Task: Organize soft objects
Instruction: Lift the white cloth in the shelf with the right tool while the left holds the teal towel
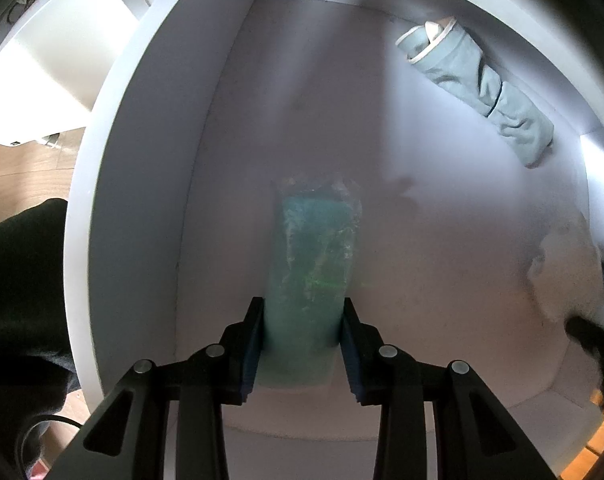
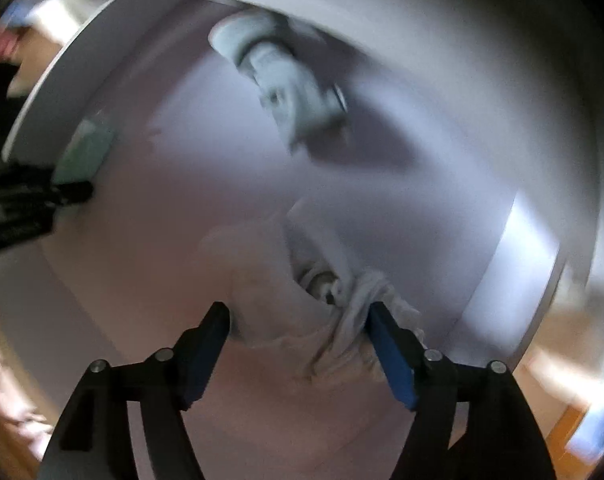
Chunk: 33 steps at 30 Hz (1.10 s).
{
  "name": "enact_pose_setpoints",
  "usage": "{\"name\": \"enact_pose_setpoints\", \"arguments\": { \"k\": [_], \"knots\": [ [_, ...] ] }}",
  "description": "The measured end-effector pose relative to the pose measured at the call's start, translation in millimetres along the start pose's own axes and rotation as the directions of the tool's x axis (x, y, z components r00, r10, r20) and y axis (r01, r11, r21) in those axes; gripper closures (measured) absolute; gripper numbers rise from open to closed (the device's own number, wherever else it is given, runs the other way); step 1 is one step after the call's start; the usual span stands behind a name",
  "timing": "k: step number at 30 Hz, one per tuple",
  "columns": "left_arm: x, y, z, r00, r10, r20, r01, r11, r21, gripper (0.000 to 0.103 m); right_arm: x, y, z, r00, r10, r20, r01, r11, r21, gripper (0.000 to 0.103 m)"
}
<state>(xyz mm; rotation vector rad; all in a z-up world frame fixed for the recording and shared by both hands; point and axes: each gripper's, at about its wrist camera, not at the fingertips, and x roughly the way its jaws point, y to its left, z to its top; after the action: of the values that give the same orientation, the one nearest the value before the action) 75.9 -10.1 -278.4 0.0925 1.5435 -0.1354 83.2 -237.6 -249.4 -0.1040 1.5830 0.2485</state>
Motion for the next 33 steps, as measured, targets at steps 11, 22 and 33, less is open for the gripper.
{"name": "enact_pose_setpoints", "arguments": {
  "k": [11,22,33],
  "knots": [
    [-1,-1,-4,1.0,0.003,-0.009,-0.003,1.0,0.019,0.067,1,15,-10,0.994,-0.101,0.03,0.104,0.982,-0.159,0.031],
    [-4,-12,2,1.0,0.015,-0.009,-0.015,0.999,0.045,0.067,51,-11,-3,0.959,-0.278,-0.055,0.275,0.96,-0.047,0.048],
    [-18,-28,3,1.0,0.003,0.014,-0.004,0.997,0.075,0.067,59,-34,-45,0.988,0.125,-0.091,-0.086,0.934,0.348,0.05]
  ]
}}
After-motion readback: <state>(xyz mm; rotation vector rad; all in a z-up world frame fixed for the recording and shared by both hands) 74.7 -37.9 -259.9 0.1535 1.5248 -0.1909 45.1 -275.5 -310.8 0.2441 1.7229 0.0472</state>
